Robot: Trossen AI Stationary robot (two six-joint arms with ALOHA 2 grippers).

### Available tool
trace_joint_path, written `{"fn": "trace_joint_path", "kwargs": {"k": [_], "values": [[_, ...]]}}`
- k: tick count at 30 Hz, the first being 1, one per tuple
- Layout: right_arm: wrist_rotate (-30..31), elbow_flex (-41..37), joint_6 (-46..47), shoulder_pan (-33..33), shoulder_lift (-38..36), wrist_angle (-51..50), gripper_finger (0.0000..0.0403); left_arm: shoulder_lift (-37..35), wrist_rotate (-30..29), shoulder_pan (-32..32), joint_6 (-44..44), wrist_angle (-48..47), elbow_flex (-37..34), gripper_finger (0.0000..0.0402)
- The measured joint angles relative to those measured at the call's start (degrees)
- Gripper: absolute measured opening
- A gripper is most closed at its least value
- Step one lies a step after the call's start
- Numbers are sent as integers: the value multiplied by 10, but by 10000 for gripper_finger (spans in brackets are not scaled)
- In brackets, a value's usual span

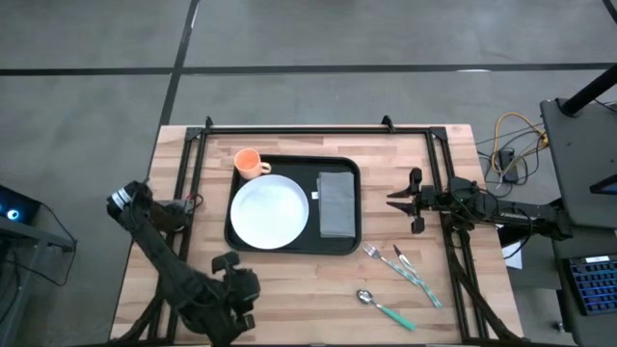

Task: Set up tray
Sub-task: Put the black bowl on the white plate on the black tray

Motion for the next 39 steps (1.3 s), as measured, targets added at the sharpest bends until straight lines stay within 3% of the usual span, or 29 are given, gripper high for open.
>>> {"fn": "trace_joint_path", "kwargs": {"k": [9,19,30,39], "values": [[0,0,0,0,0,0,86,15,6,-57,-194,0,-17,142],[0,0,0,0,0,0,72,14,13,-102,-321,10,-41,142],[0,0,0,0,0,0,84,14,49,-110,-379,75,-110,142],[0,0,0,0,0,0,79,14,92,-110,-443,76,-139,142]]}}
